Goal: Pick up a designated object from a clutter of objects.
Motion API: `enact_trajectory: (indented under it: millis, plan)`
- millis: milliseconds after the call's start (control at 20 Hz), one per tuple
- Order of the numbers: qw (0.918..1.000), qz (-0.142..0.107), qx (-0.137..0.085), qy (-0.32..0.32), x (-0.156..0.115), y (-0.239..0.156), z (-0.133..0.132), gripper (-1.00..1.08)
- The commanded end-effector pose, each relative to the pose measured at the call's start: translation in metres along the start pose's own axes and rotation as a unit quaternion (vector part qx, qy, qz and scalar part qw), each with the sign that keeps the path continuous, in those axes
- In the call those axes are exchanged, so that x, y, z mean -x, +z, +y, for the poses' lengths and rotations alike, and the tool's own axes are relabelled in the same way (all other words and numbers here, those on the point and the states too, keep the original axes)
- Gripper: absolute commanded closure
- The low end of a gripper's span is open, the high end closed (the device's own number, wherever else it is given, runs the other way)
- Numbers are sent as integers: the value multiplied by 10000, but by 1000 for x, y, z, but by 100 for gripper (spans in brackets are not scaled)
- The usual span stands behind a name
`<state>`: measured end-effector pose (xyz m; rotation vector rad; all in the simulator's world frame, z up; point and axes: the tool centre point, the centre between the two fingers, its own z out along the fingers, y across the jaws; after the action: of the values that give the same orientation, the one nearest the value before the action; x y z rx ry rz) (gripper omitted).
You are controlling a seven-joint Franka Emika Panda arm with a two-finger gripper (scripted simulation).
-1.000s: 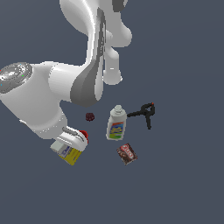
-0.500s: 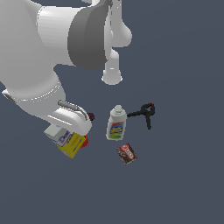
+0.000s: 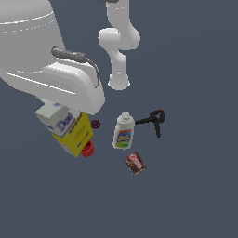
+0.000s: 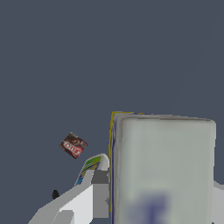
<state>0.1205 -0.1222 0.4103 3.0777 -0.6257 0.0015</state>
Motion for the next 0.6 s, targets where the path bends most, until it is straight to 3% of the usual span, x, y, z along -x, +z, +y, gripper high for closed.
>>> enact_trajectory:
  millis: [0,550]
  plan:
    - [10000,-5,1,0,3,-23,-5,108]
    - [10000,-5,-2,-4,7,-84,-21,108]
